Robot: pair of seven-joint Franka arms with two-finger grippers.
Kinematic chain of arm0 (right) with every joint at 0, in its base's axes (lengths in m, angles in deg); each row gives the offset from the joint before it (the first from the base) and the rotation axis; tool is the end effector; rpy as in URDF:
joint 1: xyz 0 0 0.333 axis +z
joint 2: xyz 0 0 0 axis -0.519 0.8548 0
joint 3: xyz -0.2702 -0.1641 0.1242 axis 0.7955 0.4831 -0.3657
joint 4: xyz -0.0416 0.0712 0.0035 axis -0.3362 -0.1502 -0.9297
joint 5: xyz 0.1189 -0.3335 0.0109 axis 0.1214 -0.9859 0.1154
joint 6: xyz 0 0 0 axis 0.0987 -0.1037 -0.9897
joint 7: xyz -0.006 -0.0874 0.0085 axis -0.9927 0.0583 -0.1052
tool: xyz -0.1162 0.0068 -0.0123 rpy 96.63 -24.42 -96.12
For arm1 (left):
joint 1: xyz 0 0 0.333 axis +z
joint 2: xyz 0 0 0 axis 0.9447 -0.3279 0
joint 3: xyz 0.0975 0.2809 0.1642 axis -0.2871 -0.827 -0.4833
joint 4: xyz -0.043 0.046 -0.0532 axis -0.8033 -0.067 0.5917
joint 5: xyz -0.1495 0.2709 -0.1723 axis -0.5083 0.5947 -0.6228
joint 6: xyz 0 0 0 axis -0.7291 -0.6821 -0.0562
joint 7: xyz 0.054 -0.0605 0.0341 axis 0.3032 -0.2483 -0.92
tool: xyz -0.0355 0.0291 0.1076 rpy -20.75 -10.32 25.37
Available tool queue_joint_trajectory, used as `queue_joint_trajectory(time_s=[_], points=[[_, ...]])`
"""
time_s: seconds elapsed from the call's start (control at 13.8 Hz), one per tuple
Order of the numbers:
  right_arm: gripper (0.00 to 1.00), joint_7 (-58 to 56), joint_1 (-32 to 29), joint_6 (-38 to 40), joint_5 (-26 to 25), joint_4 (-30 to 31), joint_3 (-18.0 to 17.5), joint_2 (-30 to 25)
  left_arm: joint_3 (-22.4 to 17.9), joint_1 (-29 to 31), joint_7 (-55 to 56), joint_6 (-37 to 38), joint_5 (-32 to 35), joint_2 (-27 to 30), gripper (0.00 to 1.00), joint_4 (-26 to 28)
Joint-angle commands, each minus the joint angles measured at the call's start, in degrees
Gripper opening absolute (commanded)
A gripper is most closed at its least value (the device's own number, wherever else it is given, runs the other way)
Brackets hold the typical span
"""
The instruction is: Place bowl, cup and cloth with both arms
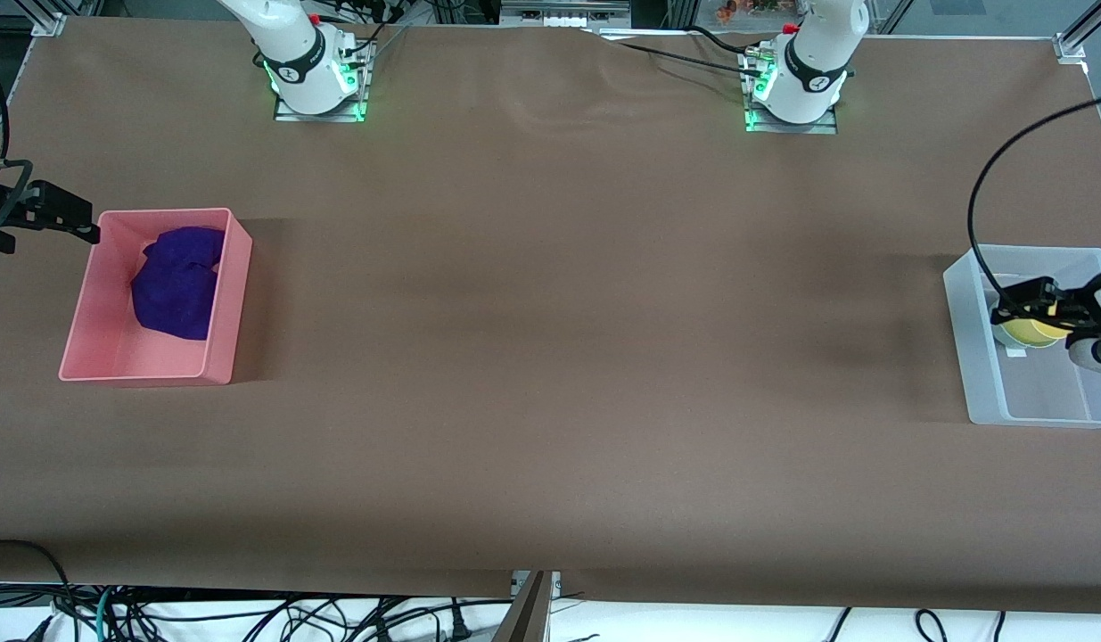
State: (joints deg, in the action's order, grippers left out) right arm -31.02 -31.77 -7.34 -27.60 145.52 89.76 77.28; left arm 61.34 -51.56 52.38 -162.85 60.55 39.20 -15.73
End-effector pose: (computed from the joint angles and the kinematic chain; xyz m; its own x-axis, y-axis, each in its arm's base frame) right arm 0.5577 -0.0306 0.6224 0.9860 0.1568 -0.0571 0.1588 -0.9868 0.0316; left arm 0.6236 0.0621 0.5631 0.9530 -0.2956 -0.0669 -0.2953 -0.9553 0.0158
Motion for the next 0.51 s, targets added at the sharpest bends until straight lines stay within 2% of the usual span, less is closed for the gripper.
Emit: queue_joint_trajectory(time_s=[0.0, 0.15, 0.29, 0.36, 0.44], points=[[1.00, -0.6, -0.3, 0.2, -0.1, 0.4, -0.1, -0.6, -5.2, -8.0, 7.5, 1.2, -0.9, 7.8, 1.00, 5.6], [1.00, -0.6, -0.3, 0.2, -0.1, 0.4, 0.0, -0.5, -9.9, -14.3, 13.2, -1.9, -1.0, 14.7, 1.00, 13.9], [1.00, -0.6, -0.3, 0.2, -0.1, 0.4, 0.0, -0.5, -14.7, -17.5, 14.3, -11.6, -3.8, 22.7, 1.00, 25.5], [1.00, -0.6, -0.3, 0.2, -0.1, 0.4, -0.1, -0.5, -17.6, -19.1, 14.0, -14.2, -7.2, 25.2, 1.00, 29.4], [1.00, -0.7, -0.3, 0.2, -0.1, 0.4, 0.0, -0.5, -19.0, -20.7, 14.3, -14.5, -7.9, 26.0, 1.00, 30.8]])
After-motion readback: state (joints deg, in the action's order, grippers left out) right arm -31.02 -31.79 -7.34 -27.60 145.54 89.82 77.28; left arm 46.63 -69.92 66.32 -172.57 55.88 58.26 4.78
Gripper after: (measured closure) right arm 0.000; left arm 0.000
